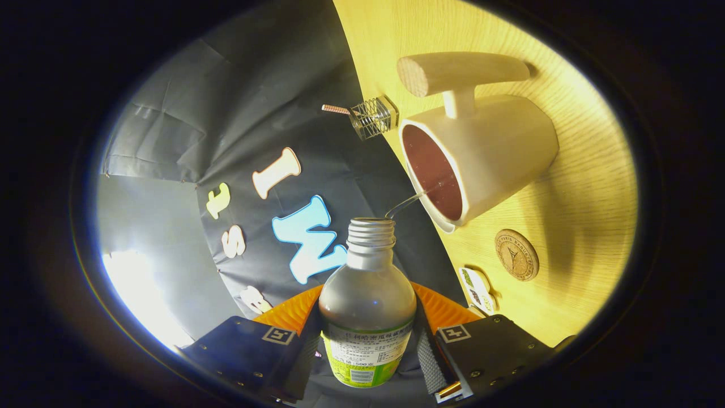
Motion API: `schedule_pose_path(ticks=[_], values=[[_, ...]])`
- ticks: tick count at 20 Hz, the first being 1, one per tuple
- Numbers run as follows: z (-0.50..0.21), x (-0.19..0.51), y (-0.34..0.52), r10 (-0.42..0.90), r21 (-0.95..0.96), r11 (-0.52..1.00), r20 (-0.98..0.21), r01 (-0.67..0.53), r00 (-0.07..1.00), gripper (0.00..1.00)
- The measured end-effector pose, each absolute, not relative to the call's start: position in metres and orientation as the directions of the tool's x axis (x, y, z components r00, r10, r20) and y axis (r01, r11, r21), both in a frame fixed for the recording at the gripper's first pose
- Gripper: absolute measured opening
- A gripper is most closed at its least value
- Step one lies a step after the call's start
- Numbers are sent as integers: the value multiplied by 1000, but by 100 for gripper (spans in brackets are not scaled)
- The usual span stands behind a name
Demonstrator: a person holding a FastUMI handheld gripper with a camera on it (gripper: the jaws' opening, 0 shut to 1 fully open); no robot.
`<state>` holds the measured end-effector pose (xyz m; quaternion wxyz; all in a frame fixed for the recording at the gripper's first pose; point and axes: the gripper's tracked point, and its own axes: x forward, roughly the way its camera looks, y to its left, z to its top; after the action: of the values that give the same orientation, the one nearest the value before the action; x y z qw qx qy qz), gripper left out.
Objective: Take the bottle from table, then pour the juice into the cup, finally place the bottle on the coaster
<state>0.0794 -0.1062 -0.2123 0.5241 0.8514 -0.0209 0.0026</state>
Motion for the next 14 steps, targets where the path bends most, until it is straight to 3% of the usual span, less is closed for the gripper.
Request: schedule_pose_path(ticks=[14], values=[[-213,80,-111,-41,864,-503,2,-22,999,76]])
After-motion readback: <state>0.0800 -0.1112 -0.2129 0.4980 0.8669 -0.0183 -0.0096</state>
